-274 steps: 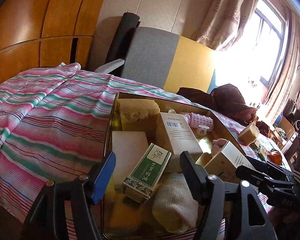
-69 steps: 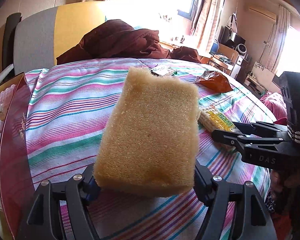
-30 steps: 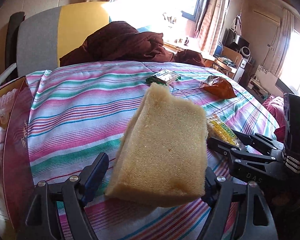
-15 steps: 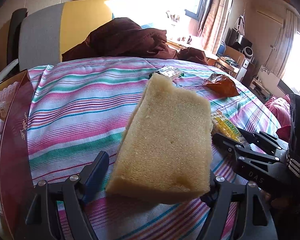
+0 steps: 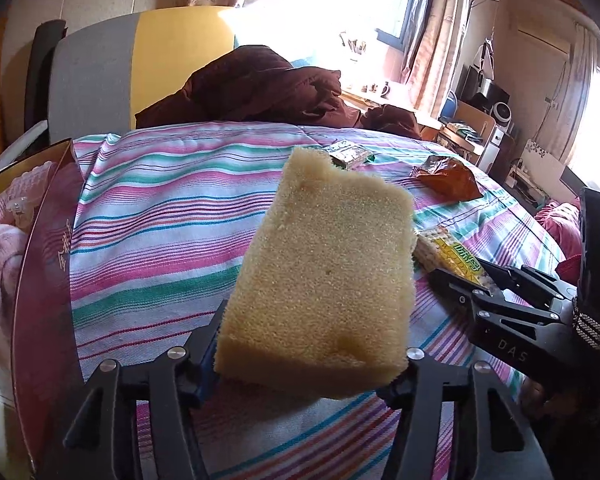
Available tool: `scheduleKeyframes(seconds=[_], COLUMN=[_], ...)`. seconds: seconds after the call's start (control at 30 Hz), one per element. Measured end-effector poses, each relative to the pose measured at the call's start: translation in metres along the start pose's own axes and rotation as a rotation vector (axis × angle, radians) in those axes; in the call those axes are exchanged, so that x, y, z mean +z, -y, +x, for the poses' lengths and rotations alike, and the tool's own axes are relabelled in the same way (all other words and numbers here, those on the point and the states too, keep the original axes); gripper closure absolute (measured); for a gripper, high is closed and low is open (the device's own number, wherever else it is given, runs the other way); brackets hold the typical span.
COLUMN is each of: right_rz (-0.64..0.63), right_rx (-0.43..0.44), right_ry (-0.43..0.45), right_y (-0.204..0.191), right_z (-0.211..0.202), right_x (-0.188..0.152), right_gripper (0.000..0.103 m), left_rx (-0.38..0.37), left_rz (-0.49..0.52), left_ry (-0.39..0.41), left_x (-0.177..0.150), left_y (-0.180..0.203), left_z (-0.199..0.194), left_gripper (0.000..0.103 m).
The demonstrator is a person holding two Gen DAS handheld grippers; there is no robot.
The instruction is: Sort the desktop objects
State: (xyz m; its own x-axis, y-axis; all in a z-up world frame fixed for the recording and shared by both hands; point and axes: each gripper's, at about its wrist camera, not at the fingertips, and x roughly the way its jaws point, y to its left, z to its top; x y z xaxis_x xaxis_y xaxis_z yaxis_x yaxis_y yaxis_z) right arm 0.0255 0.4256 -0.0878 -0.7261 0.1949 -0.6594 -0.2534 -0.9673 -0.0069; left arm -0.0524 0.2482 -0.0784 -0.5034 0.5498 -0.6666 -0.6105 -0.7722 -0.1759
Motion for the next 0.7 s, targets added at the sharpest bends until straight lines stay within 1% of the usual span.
scheduleKeyframes(seconds=[0.2,0.33,0.5,0.63,0.7], right_rz=[0.0,0.034,0.052,0.028,0.011], right_rx=[-0.003,0.033,0.085,0.127,0.154], right_ry=[0.007,0.013,0.019,0.035,0.043], right_y=[-0.001,0.0,-0.009,-0.027,-0.037], right_z=[-0.002,-0.009,-0.018,-0.026,-0.029], right_x=[0.0,0.0,0.001,0.009,0.015], right_gripper=[0.055,0.055,0.055,0.055,0.055], left_rx=[0.024,0.03,0.008,-0.005,-0.004], left_rz=[0.017,0.022,0.089,0.071,0.042], left_ry=[0.01,0.047,0.086,0.103,0.112], left_x=[-0.001,-0.002,-0.003,0.003,0.007], left_y=[0.005,0.007,0.024,0.02,0.009], left_z=[-0.001,-0.013,-0.038,-0.057,-0.068], left_gripper=[0.043,0.043,0.043,0.043,0.043])
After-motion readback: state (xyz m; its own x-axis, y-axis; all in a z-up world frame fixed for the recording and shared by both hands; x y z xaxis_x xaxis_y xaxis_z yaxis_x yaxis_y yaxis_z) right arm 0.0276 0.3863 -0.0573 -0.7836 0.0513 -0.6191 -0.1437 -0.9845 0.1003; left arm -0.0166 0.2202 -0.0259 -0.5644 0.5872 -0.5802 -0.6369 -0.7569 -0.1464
